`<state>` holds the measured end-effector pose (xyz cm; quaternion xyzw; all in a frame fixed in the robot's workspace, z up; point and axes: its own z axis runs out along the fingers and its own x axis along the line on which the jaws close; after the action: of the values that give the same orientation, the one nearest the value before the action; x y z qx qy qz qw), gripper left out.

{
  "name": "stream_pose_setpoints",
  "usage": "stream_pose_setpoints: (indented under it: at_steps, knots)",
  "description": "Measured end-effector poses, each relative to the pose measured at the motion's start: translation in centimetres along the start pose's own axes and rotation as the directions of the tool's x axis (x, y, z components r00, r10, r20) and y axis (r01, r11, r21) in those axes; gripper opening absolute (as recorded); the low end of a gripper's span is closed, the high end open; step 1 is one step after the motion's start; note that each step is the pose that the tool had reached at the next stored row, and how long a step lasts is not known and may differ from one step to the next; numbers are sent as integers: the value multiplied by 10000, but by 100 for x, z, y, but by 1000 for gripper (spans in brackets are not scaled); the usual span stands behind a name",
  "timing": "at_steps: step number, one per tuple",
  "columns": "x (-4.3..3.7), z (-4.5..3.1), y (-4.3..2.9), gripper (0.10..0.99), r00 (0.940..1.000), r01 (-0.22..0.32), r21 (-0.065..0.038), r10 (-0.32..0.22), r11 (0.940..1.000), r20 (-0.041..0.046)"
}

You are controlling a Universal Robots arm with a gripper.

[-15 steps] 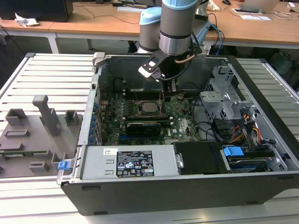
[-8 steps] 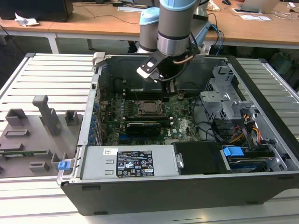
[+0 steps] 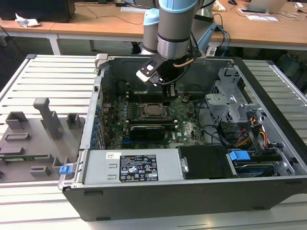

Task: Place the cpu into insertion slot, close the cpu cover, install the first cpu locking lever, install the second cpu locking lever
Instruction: 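Close the cpu cover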

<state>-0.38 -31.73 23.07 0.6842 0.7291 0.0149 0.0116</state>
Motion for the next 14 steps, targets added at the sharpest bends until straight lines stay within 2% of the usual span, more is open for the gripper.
stream_pose_setpoints:
  at_steps: [6, 14]
  knots:
    - [3, -1, -51, 106, 10000, 0, 5, 0, 10000, -1]
    - [11, -5, -174, 106, 10000, 0, 5, 0, 10000, -2]
